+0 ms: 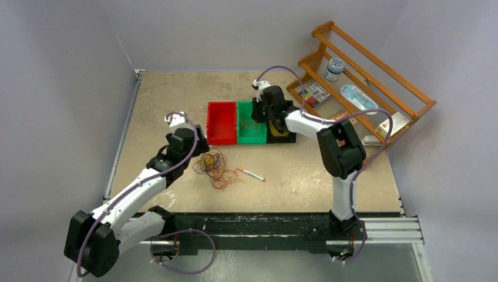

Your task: Untangle the cables

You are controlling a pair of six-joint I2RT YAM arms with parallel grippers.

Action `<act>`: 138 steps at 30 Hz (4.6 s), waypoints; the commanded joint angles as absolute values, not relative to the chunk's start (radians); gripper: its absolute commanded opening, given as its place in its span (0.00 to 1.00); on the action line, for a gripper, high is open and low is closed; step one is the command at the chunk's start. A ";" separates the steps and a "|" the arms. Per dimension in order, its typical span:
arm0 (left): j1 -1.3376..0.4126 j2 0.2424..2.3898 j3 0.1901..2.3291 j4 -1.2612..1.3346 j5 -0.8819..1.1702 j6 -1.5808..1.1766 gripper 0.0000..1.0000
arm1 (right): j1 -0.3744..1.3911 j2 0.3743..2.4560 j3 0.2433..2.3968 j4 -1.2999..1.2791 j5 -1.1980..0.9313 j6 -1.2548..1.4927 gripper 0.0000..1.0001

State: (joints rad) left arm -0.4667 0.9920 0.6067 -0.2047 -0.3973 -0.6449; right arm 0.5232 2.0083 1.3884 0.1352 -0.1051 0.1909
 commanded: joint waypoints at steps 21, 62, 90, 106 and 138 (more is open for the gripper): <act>-0.462 1.017 0.623 -0.202 -0.368 -0.660 0.71 | 0.549 2.002 1.510 0.161 0.118 0.100 0.32; -0.462 1.079 0.598 -0.264 -0.194 -0.709 0.60 | 0.544 1.588 1.083 0.392 -0.230 0.306 0.60; -0.462 1.159 0.527 -0.193 -0.282 -0.735 0.37 | 0.787 1.730 1.013 0.275 -0.407 0.218 0.49; -0.462 1.183 0.509 -0.206 -0.354 -0.767 0.25 | 0.818 1.792 1.006 0.263 -0.505 0.169 0.51; -0.462 1.181 0.514 -0.199 -0.354 -0.755 0.24 | 0.836 1.838 1.032 0.287 -0.420 0.200 0.39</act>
State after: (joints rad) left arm -0.4667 1.1873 0.5117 -0.2253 -0.3298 -0.7490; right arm 0.8310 1.8790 1.0077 0.2470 -0.4328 0.1982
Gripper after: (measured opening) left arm 0.245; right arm 0.380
